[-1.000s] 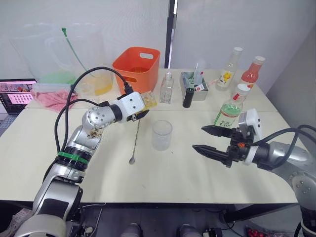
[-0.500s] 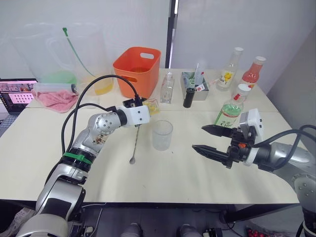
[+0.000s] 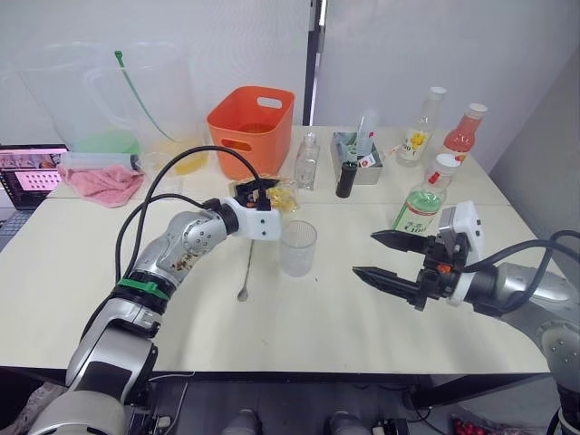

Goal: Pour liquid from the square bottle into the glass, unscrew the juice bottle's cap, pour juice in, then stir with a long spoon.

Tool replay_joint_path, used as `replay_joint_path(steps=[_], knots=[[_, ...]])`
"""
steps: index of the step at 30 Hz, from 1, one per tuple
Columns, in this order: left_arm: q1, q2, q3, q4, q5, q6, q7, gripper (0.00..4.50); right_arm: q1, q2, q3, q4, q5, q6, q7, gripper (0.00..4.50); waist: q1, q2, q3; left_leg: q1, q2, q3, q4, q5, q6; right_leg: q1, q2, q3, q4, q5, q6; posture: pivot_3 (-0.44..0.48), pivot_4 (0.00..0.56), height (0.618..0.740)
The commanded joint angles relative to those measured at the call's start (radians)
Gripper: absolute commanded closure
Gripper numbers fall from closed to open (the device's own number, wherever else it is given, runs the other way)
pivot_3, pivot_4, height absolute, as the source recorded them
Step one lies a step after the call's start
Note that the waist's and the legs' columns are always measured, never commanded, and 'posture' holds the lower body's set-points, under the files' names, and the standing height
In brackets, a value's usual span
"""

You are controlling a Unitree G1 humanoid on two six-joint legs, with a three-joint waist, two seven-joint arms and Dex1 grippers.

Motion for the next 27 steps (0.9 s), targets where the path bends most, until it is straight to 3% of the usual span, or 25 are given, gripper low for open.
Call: replay_joint_path(steps=[1, 10, 27], knots=[[-0.076, 0.010, 0.033, -0.035, 0.025, -0.042, 0.084, 1.69, 0.010, -0.010, -0.036, -0.042, 0.022, -0.010, -0.010, 0.03, 0.000, 0.000, 0.000, 0.000, 0.000, 0.000, 0.000, 0.000, 0.000, 0.000, 0.000, 0.000, 0.000, 0.000, 0.000, 0.000, 0.150, 0.740], [-0.100, 0.016, -0.001, 0.007, 0.143, -0.085, 0.189, 1.69, 0.024, -0.008, -0.032, -0.036, 0.007, -0.018, -0.023, 0.03, 0.002, 0.000, 0.000, 0.000, 0.000, 0.000, 0.000, 0.000, 0.000, 0.000, 0.000, 0.000, 0.000, 0.000, 0.000, 0.000, 0.150, 0.740], [-0.140, 0.009, -0.065, 0.069, 0.234, -0.136, 0.280, 1.69, 0.021, 0.003, -0.011, -0.036, 0.010, -0.015, -0.030, 0.03, 0.001, 0.000, 0.000, 0.000, 0.000, 0.000, 0.000, 0.000, 0.000, 0.000, 0.000, 0.000, 0.001, 0.000, 0.000, 0.000, 0.150, 0.740]])
